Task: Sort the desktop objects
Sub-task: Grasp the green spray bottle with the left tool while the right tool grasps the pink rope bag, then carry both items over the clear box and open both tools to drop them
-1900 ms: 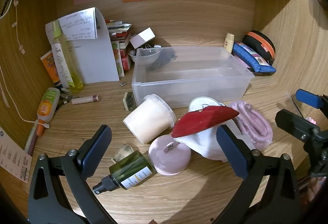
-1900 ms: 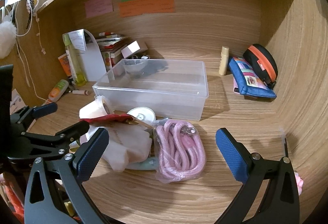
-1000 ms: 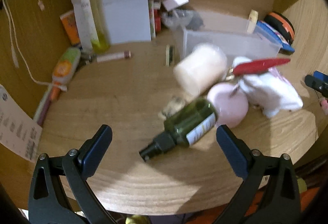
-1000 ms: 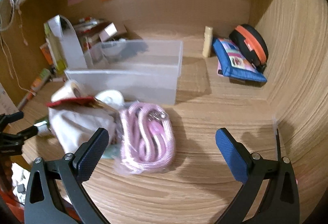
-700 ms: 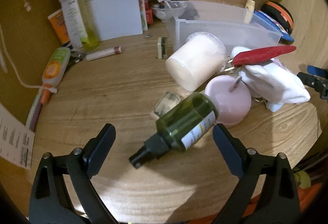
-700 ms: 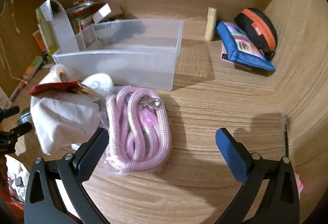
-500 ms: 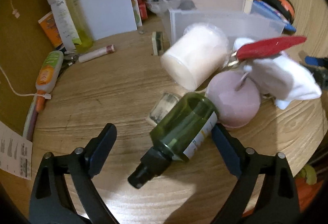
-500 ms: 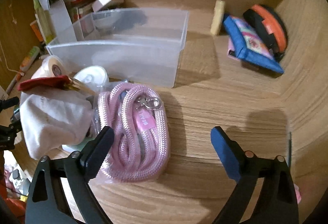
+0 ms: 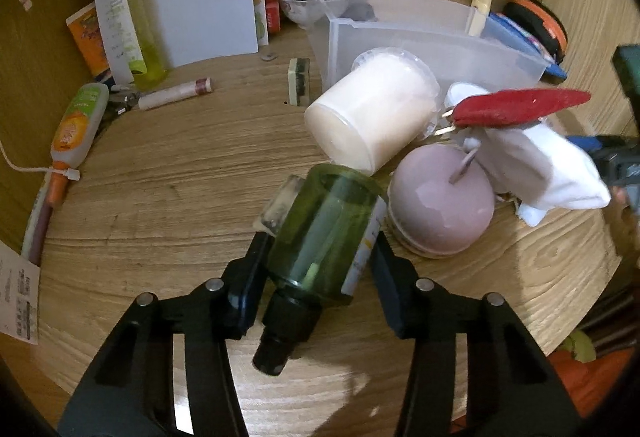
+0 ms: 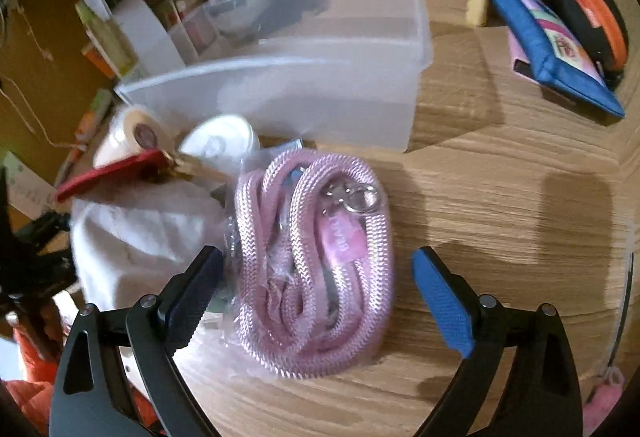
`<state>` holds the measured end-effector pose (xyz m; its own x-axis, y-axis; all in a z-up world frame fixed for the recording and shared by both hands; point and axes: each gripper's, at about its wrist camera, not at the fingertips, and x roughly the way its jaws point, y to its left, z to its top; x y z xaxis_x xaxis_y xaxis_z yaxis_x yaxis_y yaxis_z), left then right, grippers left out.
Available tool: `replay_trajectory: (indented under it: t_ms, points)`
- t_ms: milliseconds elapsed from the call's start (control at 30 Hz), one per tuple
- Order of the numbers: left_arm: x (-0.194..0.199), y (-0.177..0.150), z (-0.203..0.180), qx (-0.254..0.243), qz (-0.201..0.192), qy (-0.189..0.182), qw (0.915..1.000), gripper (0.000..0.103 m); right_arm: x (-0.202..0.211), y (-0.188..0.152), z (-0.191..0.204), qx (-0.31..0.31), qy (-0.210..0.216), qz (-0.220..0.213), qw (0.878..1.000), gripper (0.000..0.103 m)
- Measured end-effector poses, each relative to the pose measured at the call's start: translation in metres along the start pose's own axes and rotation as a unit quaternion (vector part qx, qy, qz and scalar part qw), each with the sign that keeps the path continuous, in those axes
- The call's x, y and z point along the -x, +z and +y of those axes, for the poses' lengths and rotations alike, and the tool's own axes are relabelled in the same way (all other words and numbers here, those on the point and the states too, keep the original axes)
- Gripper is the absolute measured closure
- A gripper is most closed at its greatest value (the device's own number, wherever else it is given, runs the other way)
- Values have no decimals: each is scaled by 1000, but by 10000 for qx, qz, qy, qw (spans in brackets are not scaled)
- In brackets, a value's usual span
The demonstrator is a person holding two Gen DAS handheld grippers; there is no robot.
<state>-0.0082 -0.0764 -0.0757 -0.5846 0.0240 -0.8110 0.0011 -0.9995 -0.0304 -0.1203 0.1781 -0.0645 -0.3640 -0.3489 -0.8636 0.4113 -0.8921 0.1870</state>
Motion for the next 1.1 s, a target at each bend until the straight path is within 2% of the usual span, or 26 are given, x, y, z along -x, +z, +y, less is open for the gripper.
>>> replay_trajectory:
  t_ms: [167,200,300,433,633,700,933,1100]
  points:
    - [15,3,6,176,-222,-112,9995,55,-14,5,13,311,-400,11,9987,10]
    - [18,4,7,193,-261,-127,9994,55,-14,5,13,340,-435,-18,9985,14]
    - [26,8,9,253,-437,-152,9986,56,-15,4,17,506,-713,-135,9961,33]
    - [35,13,6,218,-666,-86,9975,56,-8,0,14,486,-678,-239,9962,45]
    - [44,24,3,232,-921,-203,9953,56,9,-5,0,268,-551,-474,9970,48]
    - [48,31,2,264,-985,-351,9942,56,16,-7,-2,220,-566,-589,9964,49]
    - [55,61,-6,301,-1199,-464,9912,56,67,-8,-6,49,-470,-1278,9907,49]
    - [55,88,-19,158,-1360,-497,9893,56,92,7,0,-22,-359,-1842,9822,49]
